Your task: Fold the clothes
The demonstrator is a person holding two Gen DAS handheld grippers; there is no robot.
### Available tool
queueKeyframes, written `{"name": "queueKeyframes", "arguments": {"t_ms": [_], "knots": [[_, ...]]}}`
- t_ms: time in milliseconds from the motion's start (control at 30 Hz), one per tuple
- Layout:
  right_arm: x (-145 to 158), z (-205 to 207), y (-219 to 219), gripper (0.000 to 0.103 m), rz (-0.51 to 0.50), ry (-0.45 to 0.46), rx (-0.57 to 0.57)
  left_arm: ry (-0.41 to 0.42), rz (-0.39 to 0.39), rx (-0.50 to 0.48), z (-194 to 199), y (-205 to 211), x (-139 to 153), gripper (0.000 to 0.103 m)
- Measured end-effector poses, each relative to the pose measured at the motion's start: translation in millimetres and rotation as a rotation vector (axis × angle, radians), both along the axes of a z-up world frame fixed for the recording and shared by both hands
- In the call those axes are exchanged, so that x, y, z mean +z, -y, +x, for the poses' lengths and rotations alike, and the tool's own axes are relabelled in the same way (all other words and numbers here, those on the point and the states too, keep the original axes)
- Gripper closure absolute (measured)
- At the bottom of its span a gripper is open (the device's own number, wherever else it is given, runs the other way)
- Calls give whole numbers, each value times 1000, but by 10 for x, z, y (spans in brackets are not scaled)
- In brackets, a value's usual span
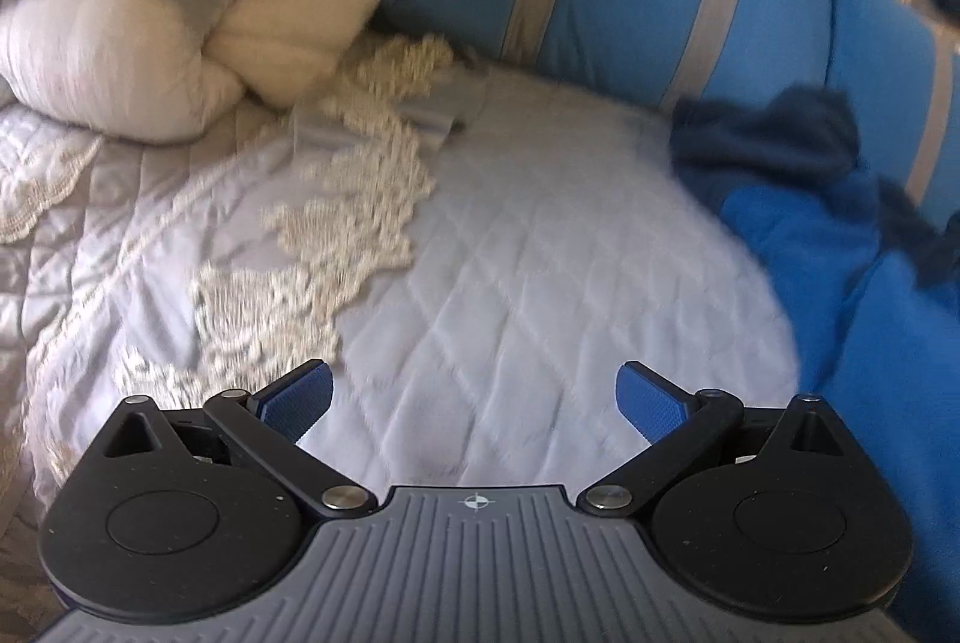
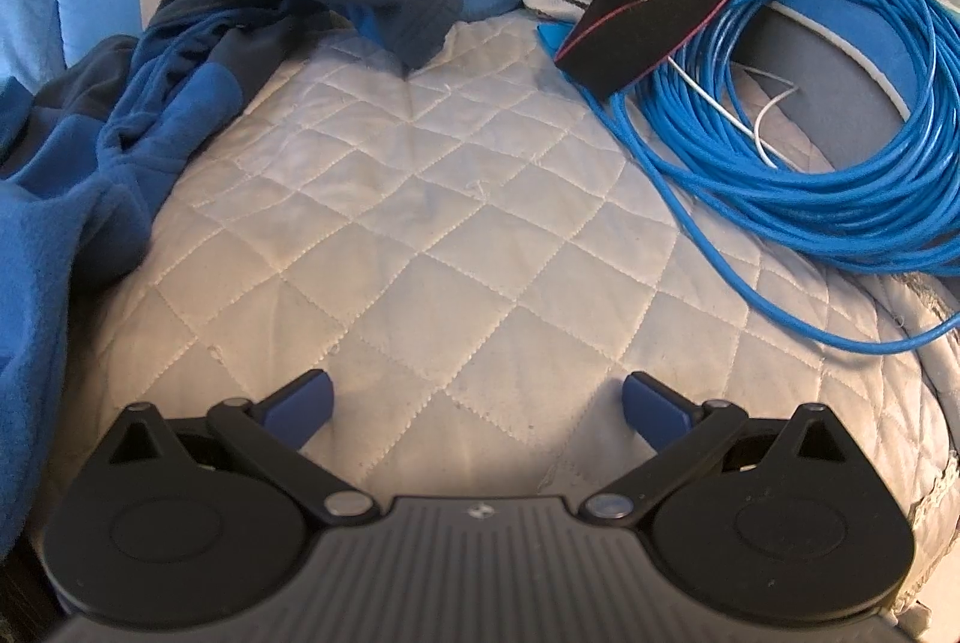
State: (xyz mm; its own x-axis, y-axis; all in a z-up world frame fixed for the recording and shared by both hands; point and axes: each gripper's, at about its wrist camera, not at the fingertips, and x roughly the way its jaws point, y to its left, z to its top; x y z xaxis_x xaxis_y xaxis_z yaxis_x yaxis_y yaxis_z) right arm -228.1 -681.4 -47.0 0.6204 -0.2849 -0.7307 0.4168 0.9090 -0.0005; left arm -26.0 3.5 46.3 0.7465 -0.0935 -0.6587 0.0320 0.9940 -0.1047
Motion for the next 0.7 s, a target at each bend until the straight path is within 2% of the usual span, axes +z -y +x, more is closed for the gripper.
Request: {"name": "queueKeyframes", "arguments": {"t_ms": [167, 367, 567, 700], "knots": [[390, -107, -73, 1, -58, 80, -5, 108, -33, -23, -140, 84, 411, 0], [1065, -244, -239, 1, -137, 207, 7, 266, -38, -96, -432, 363, 1140, 0], [1882, -416, -606, 0, -146, 362, 48, 347, 1, -173, -642, 812, 1815, 0], [2341, -401, -904, 0, -156, 369, 63, 390, -5, -239, -808, 1107, 2135, 0]]}}
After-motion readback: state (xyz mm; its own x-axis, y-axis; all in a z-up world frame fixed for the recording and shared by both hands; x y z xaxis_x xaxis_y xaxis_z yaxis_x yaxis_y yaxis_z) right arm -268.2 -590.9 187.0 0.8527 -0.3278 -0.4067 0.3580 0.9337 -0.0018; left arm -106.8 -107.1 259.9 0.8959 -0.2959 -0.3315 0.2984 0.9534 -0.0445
